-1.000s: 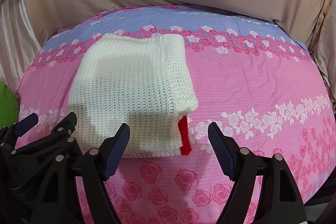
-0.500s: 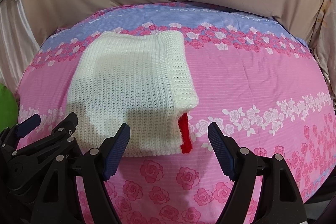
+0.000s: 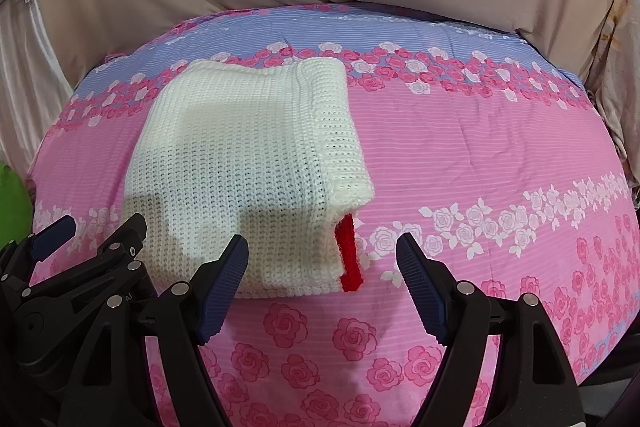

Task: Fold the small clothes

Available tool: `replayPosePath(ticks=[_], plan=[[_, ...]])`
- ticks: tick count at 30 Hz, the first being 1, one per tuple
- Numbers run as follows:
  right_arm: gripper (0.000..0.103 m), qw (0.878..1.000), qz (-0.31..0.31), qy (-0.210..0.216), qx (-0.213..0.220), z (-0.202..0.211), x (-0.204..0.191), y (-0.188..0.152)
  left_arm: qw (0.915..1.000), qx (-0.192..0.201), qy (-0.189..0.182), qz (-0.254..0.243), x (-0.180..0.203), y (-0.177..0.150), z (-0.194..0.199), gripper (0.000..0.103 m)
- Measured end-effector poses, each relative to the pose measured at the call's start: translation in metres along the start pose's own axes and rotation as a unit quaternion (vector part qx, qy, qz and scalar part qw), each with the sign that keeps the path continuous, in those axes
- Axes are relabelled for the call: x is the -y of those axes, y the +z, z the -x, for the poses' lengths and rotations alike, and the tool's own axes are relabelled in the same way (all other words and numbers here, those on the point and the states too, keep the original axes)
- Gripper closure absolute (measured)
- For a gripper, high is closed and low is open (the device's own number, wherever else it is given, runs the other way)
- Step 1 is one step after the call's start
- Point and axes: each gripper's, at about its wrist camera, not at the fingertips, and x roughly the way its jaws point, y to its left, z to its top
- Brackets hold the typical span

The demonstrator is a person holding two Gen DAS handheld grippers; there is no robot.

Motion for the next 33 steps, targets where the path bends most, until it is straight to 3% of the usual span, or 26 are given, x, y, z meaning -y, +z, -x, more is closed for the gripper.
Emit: replayPosePath(ticks=[23, 30, 33], plan=[[0.028, 1.000, -0.004, 0.001, -0.001, 0.000, 0.002, 0.001, 1.0000, -0.004, 0.000, 0.002, -0.001, 0.004, -0.001, 0.025], [0.028, 0.999, -0.015, -0.025, -0.022, -0.010, -0.003, 0.013, 0.9989, -0.046, 0.011, -0.007, 0.003, 0.018, -0.015, 0.024], [0.028, 0.999, -0.023, -0.026, -0.030, -0.012, -0.004, 0.017, 0.9989, -0.046, 0.006, -0.007, 0.003, 0.022, -0.015, 0.024]])
